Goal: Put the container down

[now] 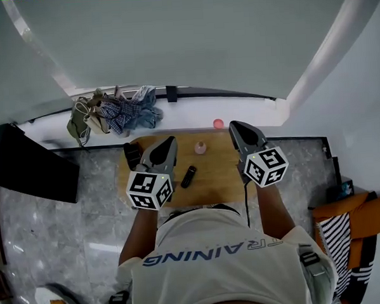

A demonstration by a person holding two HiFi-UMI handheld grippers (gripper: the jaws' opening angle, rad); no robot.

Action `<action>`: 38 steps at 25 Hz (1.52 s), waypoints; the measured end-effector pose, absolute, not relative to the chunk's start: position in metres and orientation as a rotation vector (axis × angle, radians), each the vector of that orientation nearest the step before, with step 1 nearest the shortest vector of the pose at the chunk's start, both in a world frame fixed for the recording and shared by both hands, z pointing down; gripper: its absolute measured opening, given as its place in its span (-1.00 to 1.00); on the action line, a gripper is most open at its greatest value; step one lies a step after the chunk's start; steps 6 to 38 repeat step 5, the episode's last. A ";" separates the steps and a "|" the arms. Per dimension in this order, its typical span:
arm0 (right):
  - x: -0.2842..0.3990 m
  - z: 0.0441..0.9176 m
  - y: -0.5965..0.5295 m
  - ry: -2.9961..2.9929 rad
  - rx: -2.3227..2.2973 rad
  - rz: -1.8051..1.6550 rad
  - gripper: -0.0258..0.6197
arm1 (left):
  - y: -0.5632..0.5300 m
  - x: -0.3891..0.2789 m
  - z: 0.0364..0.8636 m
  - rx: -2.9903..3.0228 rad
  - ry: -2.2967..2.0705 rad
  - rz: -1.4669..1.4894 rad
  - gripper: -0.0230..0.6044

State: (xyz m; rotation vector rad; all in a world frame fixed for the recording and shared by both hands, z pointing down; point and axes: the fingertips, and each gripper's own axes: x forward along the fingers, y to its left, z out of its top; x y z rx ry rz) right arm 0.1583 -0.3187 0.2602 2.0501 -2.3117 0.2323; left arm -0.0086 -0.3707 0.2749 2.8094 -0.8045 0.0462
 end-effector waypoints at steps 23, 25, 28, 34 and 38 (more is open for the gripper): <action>0.157 0.263 -0.321 -2.305 2.042 0.226 -0.87 | -0.371 -0.007 0.279 2.806 -0.789 0.048 -0.93; 0.157 0.263 -0.321 -2.305 2.042 0.226 -0.87 | -0.371 -0.007 0.279 2.806 -0.789 0.048 -0.93; 0.157 0.263 -0.321 -2.305 2.042 0.226 -0.87 | -0.371 -0.007 0.279 2.806 -0.789 0.048 -0.93; 0.157 0.263 -0.321 -2.305 2.042 0.226 -0.87 | -0.371 -0.007 0.279 2.806 -0.789 0.048 -0.93; 0.157 0.263 -0.321 -2.305 2.042 0.226 -0.87 | -0.371 -0.007 0.279 2.806 -0.789 0.048 -0.93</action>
